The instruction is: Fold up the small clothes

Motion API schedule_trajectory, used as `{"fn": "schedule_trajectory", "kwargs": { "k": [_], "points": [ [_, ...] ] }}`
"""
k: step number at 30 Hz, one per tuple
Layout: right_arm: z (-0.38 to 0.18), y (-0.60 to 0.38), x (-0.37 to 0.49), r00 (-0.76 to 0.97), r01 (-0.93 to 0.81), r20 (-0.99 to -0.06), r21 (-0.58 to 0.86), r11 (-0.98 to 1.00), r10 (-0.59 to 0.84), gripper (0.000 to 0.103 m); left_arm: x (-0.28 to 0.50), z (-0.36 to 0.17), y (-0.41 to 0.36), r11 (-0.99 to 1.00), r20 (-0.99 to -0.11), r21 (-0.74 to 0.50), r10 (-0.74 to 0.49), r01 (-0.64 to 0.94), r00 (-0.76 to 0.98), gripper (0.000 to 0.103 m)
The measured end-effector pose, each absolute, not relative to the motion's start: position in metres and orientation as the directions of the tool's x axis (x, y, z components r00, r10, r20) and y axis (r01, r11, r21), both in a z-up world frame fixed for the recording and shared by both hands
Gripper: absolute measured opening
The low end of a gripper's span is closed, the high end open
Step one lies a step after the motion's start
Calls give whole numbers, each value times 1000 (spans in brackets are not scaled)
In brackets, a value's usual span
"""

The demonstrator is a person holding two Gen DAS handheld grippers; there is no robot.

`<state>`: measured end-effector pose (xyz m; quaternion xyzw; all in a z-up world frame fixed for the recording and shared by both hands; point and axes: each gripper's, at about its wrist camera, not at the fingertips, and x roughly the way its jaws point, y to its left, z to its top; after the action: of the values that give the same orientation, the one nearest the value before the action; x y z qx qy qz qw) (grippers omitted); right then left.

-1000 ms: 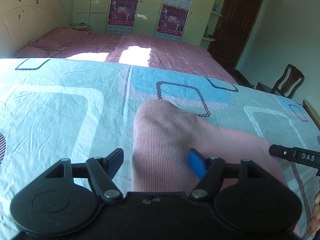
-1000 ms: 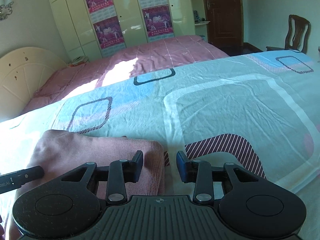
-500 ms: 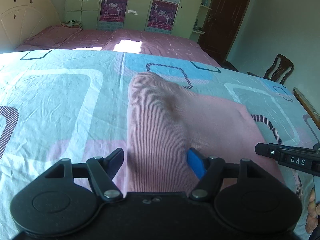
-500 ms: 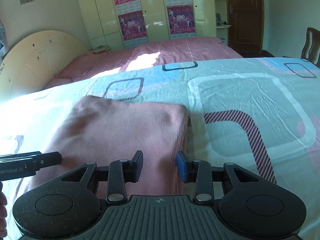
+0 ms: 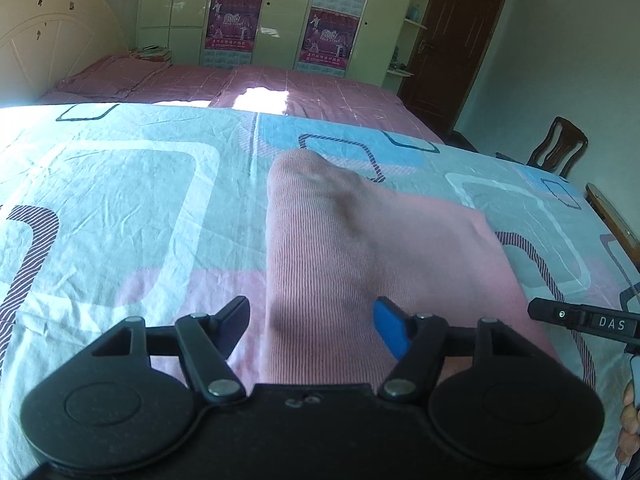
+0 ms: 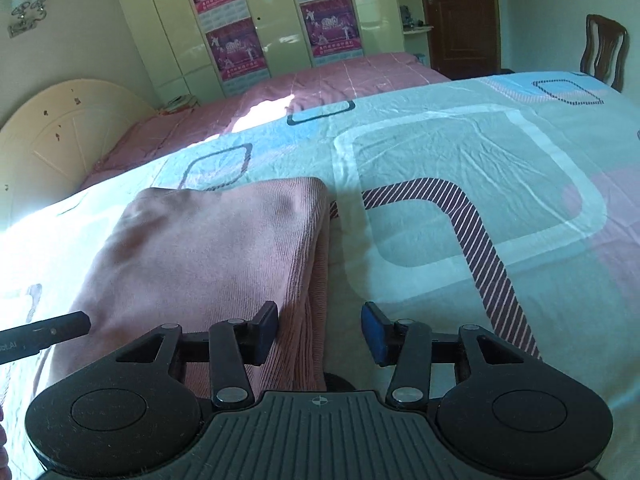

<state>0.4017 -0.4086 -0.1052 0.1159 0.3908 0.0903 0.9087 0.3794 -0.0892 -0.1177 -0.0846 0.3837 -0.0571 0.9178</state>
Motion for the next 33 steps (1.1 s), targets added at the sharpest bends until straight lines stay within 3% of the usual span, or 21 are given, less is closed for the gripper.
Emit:
{"fn": "schedule_trajectory", "kwargs": {
  "k": [9, 11, 12, 18, 27, 30, 32, 33],
  "points": [
    [-95, -398, 341, 678, -139, -683, 244, 960, 272, 46, 341, -129, -82, 975, -716, -221, -183, 29, 674, 67],
    [-97, -398, 334, 670, -139, -685, 263, 955, 287, 38, 337, -133, -82, 972, -723, -232, -188, 23, 665, 67],
    [-98, -397, 333, 664, -141, -687, 271, 952, 294, 28, 335, -136, -83, 971, -728, -239, -195, 24, 658, 66],
    [-117, -387, 329, 637, -149, -738, 166, 975, 223, 11, 327, -151, -88, 960, -729, -279, -211, -1, 651, 58],
    [-120, -406, 336, 607, -137, -747, 239, 961, 272, 11, 326, -138, -93, 966, -732, -258, -211, 23, 647, 60],
    [-105, -413, 337, 623, -143, -714, 295, 945, 318, 16, 329, -123, -89, 968, -707, -248, -202, 30, 677, 73],
    [-98, -412, 343, 637, -145, -705, 286, 947, 311, 36, 336, -115, -89, 970, -697, -239, -196, 34, 690, 77],
    [-96, -412, 346, 644, -146, -698, 287, 947, 312, 51, 340, -113, -89, 971, -695, -237, -194, 34, 693, 77]
  ]
}}
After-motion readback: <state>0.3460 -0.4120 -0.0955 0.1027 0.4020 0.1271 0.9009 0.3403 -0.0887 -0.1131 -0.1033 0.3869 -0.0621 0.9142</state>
